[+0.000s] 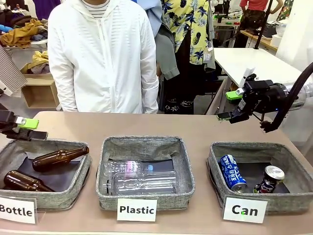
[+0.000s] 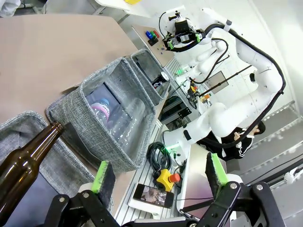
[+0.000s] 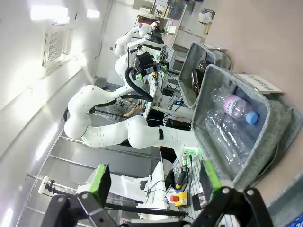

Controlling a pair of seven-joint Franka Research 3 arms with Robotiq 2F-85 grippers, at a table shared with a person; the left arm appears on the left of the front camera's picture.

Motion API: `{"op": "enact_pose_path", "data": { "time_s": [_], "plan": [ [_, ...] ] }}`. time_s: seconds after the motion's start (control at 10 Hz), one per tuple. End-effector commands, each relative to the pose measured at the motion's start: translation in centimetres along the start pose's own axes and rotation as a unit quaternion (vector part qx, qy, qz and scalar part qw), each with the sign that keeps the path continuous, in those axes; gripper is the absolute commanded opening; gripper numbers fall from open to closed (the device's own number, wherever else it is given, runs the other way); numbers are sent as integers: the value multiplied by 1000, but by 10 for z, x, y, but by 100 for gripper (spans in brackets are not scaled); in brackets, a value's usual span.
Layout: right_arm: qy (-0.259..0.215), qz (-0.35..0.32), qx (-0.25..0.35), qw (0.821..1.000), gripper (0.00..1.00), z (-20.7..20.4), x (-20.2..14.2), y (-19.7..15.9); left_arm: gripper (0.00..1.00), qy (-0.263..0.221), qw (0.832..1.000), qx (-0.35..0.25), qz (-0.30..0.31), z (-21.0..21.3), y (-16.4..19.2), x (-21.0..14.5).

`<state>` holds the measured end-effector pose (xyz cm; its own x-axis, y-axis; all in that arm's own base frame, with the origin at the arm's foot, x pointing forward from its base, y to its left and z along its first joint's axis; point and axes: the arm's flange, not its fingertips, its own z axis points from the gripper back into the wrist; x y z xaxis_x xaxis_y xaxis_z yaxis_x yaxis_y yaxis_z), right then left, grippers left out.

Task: Sort the can waste into the basket.
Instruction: Pick up the can waste from the table and place it in the right Fabric basket.

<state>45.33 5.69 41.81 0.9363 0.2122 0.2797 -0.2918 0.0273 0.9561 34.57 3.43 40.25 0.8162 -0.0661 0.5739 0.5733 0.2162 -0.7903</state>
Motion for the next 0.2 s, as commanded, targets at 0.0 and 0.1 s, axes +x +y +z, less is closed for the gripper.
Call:
{"op": "enact_pose_path", "data": {
  "time_s": [0.0,0.1],
  "plan": [
    [3,-10,2,1000,100,1,2,8,100,4,1000,-3,-4,4,-2,-2],
    [3,-10,2,1000,100,1,2,8,100,4,1000,-3,-4,4,-2,-2]
  ]
}}
